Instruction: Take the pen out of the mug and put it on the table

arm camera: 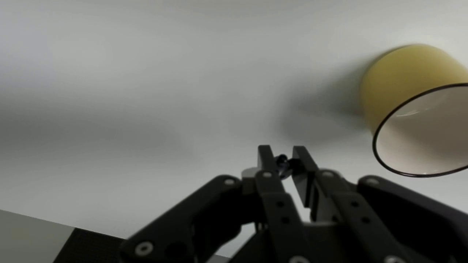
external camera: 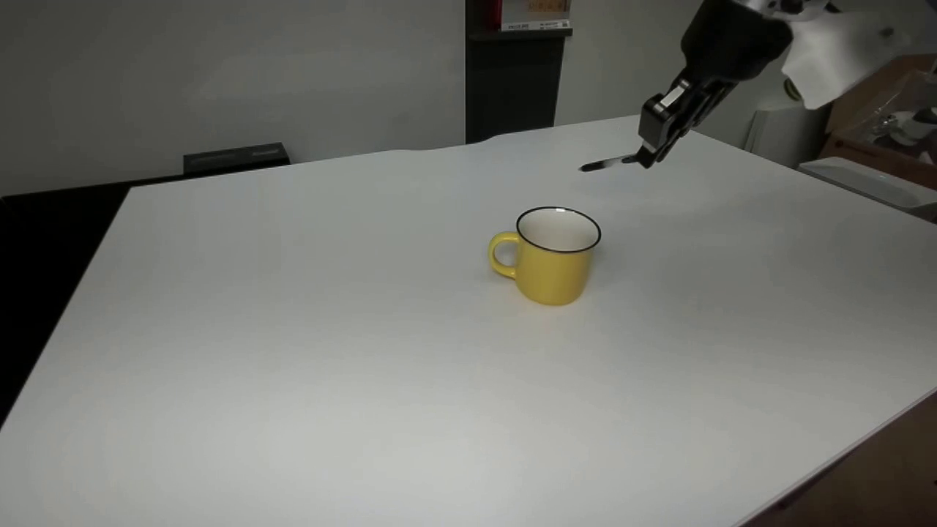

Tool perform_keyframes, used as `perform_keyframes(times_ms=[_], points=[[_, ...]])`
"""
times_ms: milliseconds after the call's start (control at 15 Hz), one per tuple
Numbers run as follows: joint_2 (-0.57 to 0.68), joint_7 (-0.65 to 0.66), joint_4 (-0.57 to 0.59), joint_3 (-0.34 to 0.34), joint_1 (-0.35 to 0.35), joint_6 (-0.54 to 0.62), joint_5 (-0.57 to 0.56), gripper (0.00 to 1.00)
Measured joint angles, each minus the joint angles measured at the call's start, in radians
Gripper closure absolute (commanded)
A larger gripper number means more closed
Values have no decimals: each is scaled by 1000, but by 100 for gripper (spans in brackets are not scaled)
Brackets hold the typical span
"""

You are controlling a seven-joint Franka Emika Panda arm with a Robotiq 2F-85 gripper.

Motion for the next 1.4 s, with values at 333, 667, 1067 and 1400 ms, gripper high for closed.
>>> perform_keyframes(times_ms=[333,667,1067,1400], points=[[191,-94,64,88,-53,173,94,96],[334,-117,142,234,-195,200,65,57],[389,-133,183,323,-316,178,52,23],[372,-128,184,376,-372,86,69,0]])
